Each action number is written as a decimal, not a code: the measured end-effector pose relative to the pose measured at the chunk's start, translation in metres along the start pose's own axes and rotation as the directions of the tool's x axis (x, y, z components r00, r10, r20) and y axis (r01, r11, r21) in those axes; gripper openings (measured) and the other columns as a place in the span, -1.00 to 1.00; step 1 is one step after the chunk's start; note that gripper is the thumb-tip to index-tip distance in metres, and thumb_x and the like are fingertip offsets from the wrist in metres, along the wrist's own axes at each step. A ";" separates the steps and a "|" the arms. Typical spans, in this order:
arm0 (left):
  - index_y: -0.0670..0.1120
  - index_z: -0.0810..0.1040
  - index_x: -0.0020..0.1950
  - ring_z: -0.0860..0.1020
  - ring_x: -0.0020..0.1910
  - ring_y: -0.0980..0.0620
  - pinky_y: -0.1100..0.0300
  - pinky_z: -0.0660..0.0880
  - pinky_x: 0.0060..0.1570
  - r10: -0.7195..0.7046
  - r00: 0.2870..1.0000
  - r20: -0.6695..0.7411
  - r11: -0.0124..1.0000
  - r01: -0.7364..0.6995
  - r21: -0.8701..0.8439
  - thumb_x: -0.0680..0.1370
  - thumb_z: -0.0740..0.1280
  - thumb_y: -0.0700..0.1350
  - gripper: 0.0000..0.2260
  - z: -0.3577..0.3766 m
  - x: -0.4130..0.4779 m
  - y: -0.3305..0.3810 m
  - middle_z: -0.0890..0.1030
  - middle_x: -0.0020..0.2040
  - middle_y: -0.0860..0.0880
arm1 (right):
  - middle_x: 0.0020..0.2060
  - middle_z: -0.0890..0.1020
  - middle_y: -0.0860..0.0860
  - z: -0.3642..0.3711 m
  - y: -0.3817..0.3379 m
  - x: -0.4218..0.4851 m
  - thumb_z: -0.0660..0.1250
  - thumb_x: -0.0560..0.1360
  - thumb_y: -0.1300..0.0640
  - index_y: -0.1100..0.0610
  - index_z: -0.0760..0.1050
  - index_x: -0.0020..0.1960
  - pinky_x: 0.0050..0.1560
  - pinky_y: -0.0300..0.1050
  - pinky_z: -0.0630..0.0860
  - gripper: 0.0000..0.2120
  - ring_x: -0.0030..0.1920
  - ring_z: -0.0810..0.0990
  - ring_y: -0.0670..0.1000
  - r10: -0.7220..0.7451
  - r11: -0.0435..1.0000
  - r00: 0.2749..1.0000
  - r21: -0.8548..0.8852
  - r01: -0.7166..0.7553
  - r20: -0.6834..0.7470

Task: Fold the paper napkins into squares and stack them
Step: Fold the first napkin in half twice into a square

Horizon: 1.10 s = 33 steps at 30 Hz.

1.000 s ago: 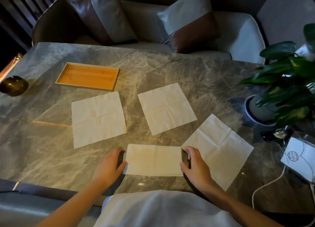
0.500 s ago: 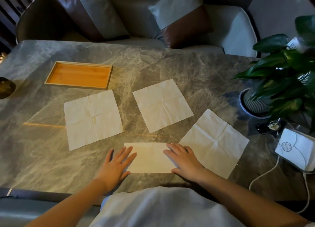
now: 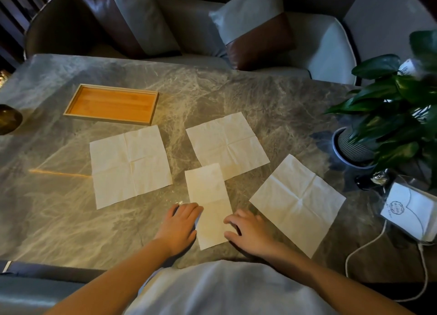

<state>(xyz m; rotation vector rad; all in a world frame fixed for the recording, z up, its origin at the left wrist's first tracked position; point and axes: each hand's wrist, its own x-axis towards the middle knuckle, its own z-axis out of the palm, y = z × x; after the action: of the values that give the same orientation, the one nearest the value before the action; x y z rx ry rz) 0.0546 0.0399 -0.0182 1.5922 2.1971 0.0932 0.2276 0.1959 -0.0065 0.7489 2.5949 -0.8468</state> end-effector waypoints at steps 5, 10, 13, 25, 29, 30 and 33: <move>-0.06 0.50 0.28 0.59 0.13 -0.03 -0.02 0.49 0.19 0.071 0.997 -0.042 0.985 -0.063 0.160 0.31 0.47 -0.04 -0.45 -0.002 -0.003 -0.003 0.59 0.18 -0.02 | 0.12 0.40 -0.07 0.004 0.013 -0.003 0.36 0.43 -0.02 -0.08 0.40 0.22 0.03 -0.14 0.28 -0.62 0.14 0.33 -0.03 -0.190 0.967 0.981 -0.165 0.192 0.030; -0.05 0.15 0.50 0.21 0.48 -0.02 0.00 0.02 0.50 0.065 0.998 0.008 0.998 -0.065 0.023 0.55 0.19 -0.08 -0.48 0.009 0.000 -0.009 0.21 0.51 -0.01 | 0.07 0.42 -0.07 0.008 0.014 -0.001 0.36 0.44 0.03 -0.06 0.44 0.14 0.06 -0.10 0.37 -0.71 0.11 0.37 -0.03 -0.167 0.975 0.986 -0.151 0.162 -0.024; -0.01 0.19 0.48 0.24 0.46 0.00 0.04 0.04 0.48 0.070 0.998 0.002 0.998 -0.070 -0.001 0.53 0.23 0.01 -0.46 0.007 0.002 -0.007 0.26 0.49 0.01 | -0.01 0.42 -0.09 0.005 0.009 0.006 0.33 0.42 -0.01 -0.04 0.48 -0.01 0.00 -0.11 0.37 -0.84 0.06 0.38 -0.01 -0.082 0.991 0.992 -0.108 0.072 -0.091; 0.02 0.55 0.18 0.51 0.21 0.01 0.23 0.17 0.28 -0.098 0.970 -0.223 0.970 0.043 -0.238 0.52 0.30 -0.06 -0.77 0.002 -0.002 -0.002 0.59 0.21 0.04 | -0.06 0.52 -0.05 -0.013 -0.006 0.003 0.28 0.47 0.09 0.08 0.50 -0.08 -0.23 -0.17 0.46 -0.92 -0.07 0.47 -0.05 -0.360 0.933 0.908 -0.101 0.346 -0.214; -0.01 0.60 0.01 0.50 0.02 -0.03 0.16 0.45 0.06 -0.197 0.963 -0.185 0.922 0.118 -0.369 0.52 0.31 -0.17 -0.87 -0.003 0.000 0.001 0.64 0.02 0.02 | 0.11 0.46 -0.08 -0.015 -0.005 -0.001 0.35 0.42 -0.02 0.01 0.43 0.11 -0.04 -0.19 0.42 -0.70 0.09 0.43 -0.06 -0.355 0.935 0.918 -0.076 0.347 -0.175; -0.01 0.59 0.00 0.49 -0.02 -0.02 0.12 0.48 0.00 -0.213 0.960 -0.179 0.909 0.128 -0.398 0.52 0.31 -0.17 -0.88 -0.004 -0.001 0.001 0.63 -0.02 0.01 | 0.20 0.42 -0.10 -0.015 -0.003 -0.001 0.38 0.40 -0.07 -0.02 0.36 0.21 0.06 -0.18 0.40 -0.57 0.17 0.39 -0.07 -0.334 0.942 0.935 -0.074 0.327 -0.119; 0.00 0.56 0.04 0.48 -0.05 0.00 0.09 0.50 -0.04 -0.236 0.961 -0.144 0.890 0.154 -0.430 0.49 0.34 -0.18 -0.84 -0.006 -0.002 0.002 0.58 -0.05 -0.01 | 0.40 0.26 -0.11 -0.011 0.006 -0.003 0.44 0.35 -0.12 -0.06 0.18 0.40 0.23 -0.10 0.33 -0.28 0.33 0.24 -0.07 -0.265 0.961 0.964 -0.084 0.264 -0.005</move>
<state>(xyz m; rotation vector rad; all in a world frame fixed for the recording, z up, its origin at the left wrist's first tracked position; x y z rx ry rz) 0.0546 0.0395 -0.0111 1.1586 2.2727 0.6368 0.2322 0.2058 0.0011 0.3919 2.7660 -0.8018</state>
